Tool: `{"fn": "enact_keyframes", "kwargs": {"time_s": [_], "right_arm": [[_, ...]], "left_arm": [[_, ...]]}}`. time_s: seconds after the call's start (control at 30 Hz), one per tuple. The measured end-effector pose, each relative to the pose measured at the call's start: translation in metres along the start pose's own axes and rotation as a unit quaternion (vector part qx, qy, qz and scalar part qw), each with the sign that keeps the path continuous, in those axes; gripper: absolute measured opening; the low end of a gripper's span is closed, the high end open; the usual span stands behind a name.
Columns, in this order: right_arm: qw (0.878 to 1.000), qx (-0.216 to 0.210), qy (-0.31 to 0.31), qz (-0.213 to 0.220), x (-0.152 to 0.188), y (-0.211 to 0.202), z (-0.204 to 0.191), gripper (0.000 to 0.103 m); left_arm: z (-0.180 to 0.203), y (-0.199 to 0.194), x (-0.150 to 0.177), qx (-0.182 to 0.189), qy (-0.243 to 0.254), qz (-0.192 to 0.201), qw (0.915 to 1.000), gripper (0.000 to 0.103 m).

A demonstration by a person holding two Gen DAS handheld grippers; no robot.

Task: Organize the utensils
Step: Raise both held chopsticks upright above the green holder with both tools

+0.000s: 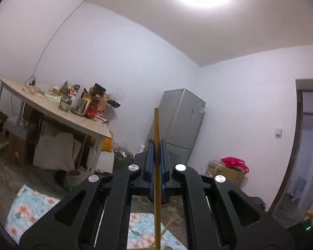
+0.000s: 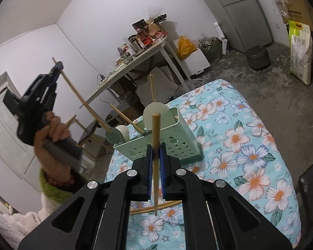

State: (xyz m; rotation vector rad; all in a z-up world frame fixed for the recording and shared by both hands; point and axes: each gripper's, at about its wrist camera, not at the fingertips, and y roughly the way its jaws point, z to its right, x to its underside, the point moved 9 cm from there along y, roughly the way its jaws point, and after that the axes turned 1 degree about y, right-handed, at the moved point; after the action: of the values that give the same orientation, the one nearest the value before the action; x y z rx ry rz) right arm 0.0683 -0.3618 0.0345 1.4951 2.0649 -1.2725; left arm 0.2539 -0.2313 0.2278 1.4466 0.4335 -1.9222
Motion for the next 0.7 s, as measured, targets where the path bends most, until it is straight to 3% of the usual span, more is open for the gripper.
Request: {"fn": "enact_keyframes", "kwargs": {"time_s": [0.7], "right_arm": [[0.999, 0.006, 0.019, -0.028, 0.008, 0.023, 0.02, 0.007]], "left_arm": [[-0.045, 0.047, 0.085, -0.077, 0.019, -0.023, 0.9966, 0.005]]}}
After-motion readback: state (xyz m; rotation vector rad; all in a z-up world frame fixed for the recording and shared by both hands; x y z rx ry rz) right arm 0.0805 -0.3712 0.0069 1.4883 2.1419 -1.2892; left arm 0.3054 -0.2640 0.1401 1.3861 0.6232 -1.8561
